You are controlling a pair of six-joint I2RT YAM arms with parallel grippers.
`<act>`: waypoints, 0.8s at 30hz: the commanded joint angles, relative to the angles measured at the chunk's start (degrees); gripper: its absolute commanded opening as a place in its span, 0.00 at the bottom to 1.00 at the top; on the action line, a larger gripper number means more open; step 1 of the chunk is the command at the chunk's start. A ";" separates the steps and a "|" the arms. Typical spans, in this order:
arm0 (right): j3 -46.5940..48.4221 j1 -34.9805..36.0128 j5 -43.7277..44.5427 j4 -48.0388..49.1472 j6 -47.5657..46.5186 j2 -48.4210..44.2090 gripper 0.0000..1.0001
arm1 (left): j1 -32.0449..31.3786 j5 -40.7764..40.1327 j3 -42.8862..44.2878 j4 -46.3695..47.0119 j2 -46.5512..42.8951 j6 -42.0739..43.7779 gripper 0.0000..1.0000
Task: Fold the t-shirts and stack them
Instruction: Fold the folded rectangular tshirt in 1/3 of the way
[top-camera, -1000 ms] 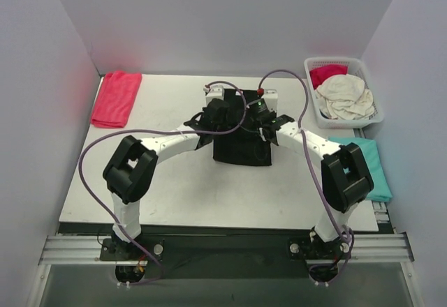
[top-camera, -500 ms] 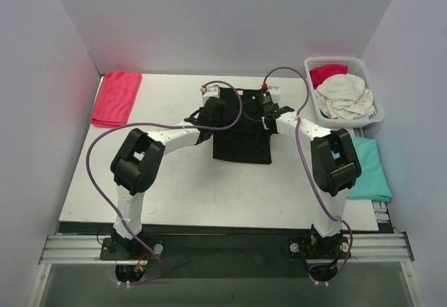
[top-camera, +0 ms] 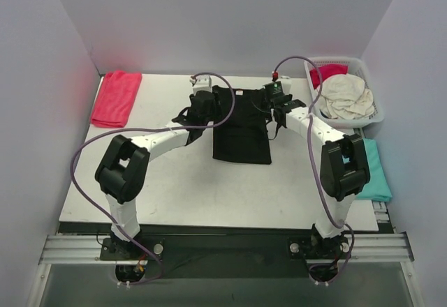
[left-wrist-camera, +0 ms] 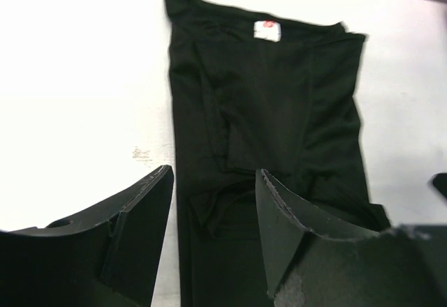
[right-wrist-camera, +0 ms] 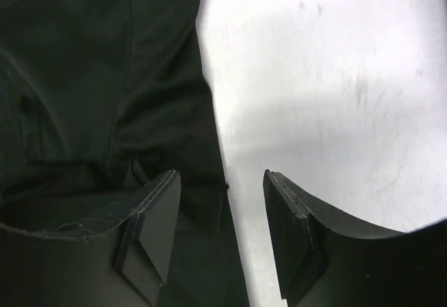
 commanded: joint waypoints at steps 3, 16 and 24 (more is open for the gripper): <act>-6.76 3.80 -0.96 -1.85 1.14 -5.71 0.48 | -1.01 7.20 -3.05 2.61 -5.27 0.00 0.60; -12.22 6.89 -1.14 -0.88 3.77 -3.51 0.18 | -2.06 21.09 -3.68 -0.56 0.96 -7.47 0.27; -12.22 6.98 -1.23 -0.79 4.65 -0.70 0.11 | -2.15 21.71 -0.51 -5.22 5.71 -9.85 0.19</act>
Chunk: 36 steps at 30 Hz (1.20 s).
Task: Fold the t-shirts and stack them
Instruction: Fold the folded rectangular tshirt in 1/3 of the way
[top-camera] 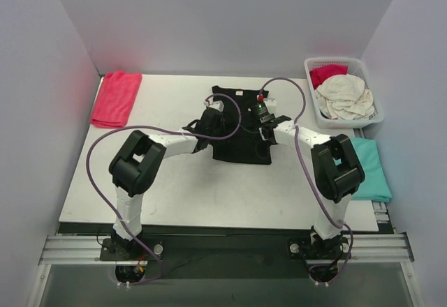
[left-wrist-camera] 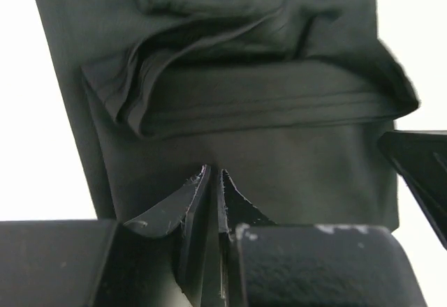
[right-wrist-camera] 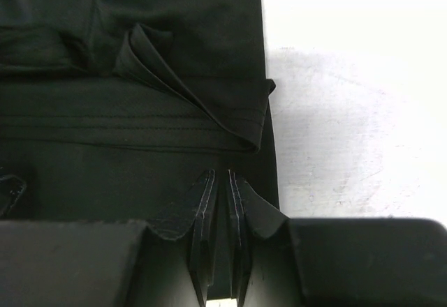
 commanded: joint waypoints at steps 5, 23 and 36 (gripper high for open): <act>-0.15 0.11 0.06 -0.51 1.18 1.49 0.13 | -0.05 0.71 5.02 -3.55 1.80 -1.33 0.21; 8.10 -2.26 -0.46 -0.42 1.27 8.87 0.14 | 0.92 -3.51 14.17 -8.56 8.84 0.43 0.26; 18.30 -4.37 0.94 -1.21 -0.58 14.58 0.13 | 3.20 -7.55 24.18 -8.39 12.26 2.98 0.26</act>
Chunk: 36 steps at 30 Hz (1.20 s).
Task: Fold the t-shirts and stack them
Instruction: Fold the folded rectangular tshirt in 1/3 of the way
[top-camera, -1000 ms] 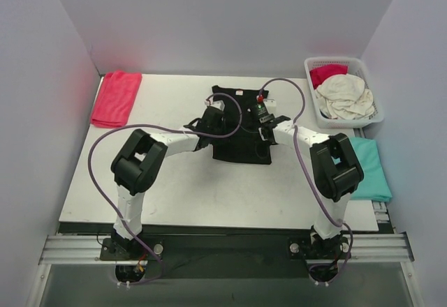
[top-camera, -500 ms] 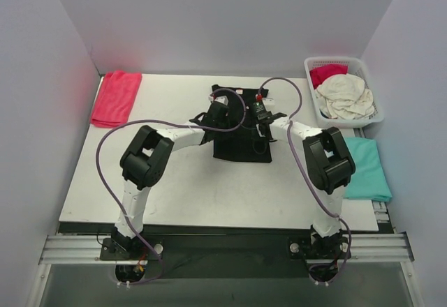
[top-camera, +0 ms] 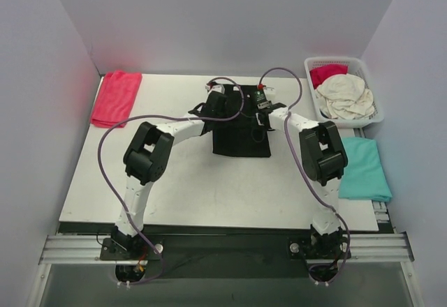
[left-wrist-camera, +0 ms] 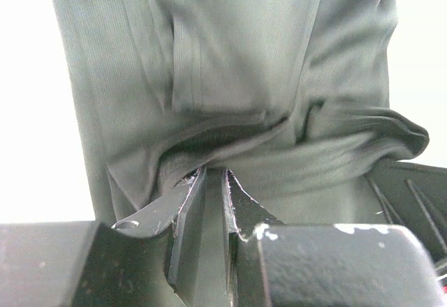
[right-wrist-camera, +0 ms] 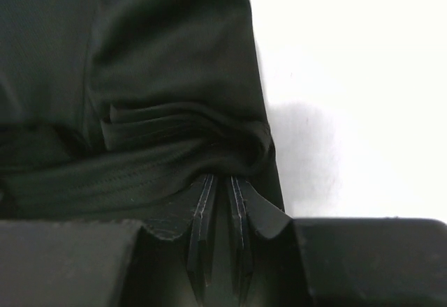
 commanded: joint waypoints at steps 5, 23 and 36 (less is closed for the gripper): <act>10.34 -2.01 1.82 -1.06 -1.04 4.04 0.12 | 1.33 -2.92 9.06 2.70 3.55 2.59 0.26; 24.52 -7.11 -4.34 -0.71 -0.25 11.27 0.10 | 5.37 -2.93 3.54 26.43 -0.65 5.58 0.26; 9.40 -7.55 -3.02 1.40 0.98 -1.40 0.44 | 3.44 -3.37 -3.41 4.74 -13.39 1.10 0.30</act>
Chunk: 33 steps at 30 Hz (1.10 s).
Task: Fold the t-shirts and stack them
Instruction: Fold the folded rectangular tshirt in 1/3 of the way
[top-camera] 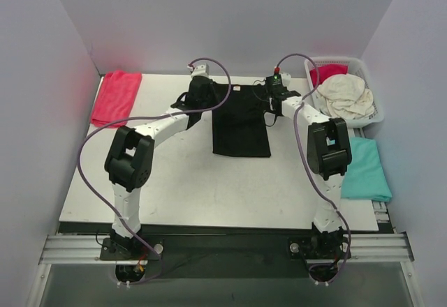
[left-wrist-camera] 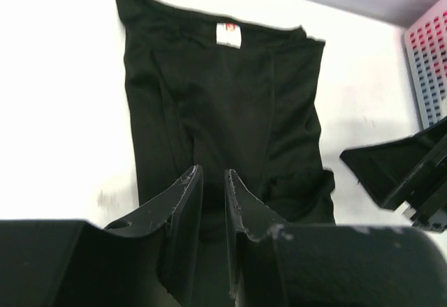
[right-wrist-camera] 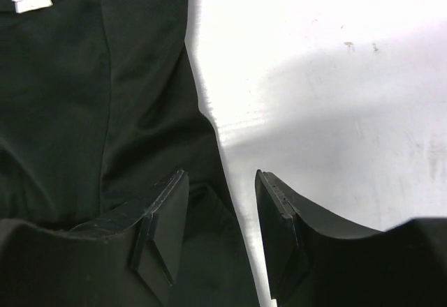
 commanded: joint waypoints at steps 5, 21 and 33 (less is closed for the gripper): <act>-5.50 0.03 0.98 0.13 1.71 -9.33 0.45 | -3.81 3.27 -0.42 -15.53 -4.55 -1.98 0.31; -13.59 0.21 2.56 0.49 2.41 -14.43 0.44 | -5.48 8.99 -1.12 -17.64 3.88 -5.41 0.31; -14.03 0.21 2.12 0.84 2.67 -12.85 0.44 | -3.73 3.98 7.13 -15.36 9.77 -4.18 0.32</act>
